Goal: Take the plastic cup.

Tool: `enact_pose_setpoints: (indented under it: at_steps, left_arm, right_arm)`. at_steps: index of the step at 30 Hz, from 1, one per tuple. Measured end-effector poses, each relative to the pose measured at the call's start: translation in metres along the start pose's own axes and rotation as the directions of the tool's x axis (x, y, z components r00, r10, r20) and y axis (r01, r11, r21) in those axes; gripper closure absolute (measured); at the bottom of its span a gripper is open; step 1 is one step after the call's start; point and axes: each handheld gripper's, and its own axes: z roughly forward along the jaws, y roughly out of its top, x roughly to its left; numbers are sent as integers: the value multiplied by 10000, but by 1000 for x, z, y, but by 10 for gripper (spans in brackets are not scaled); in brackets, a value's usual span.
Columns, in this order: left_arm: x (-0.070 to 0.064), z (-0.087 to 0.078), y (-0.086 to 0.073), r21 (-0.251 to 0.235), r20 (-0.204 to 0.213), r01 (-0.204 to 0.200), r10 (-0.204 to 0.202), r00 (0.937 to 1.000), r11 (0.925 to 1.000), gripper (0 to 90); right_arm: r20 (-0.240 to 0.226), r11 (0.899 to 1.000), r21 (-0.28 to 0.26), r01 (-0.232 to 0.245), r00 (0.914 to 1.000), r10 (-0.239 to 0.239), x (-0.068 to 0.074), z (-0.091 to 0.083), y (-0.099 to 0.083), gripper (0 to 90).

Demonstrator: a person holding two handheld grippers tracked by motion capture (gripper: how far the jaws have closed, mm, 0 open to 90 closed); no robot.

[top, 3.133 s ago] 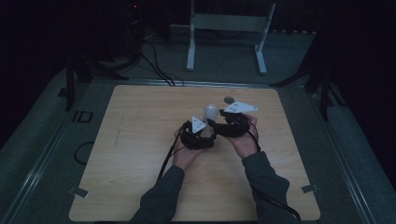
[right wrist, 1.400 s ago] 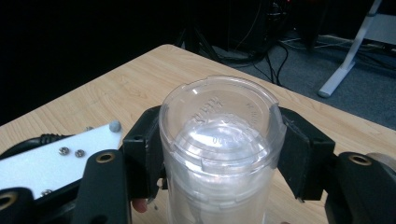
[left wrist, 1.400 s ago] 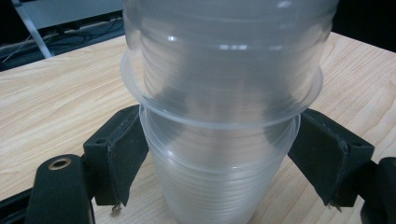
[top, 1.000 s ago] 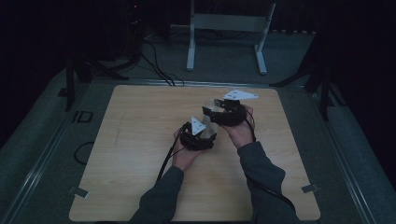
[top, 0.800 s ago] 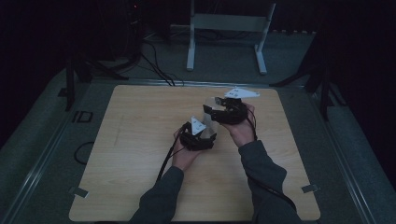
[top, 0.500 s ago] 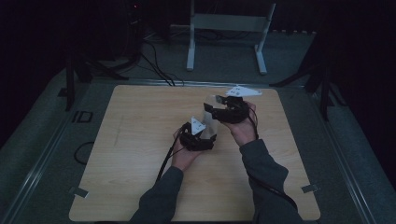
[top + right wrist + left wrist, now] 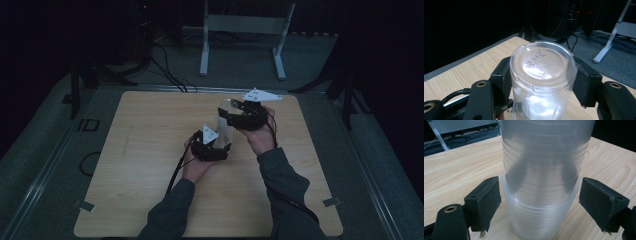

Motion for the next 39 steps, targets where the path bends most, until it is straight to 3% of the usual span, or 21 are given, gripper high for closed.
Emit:
enact_pose_setpoints:
  at_steps: [39]
  left_arm:
    - [1, -9, -1, -102, 38, 3, -2, 10000, 9999, 190]
  right_arm:
    - [36, 9978, -658, -42, 10000, 44, -6, -29, 17, 398]
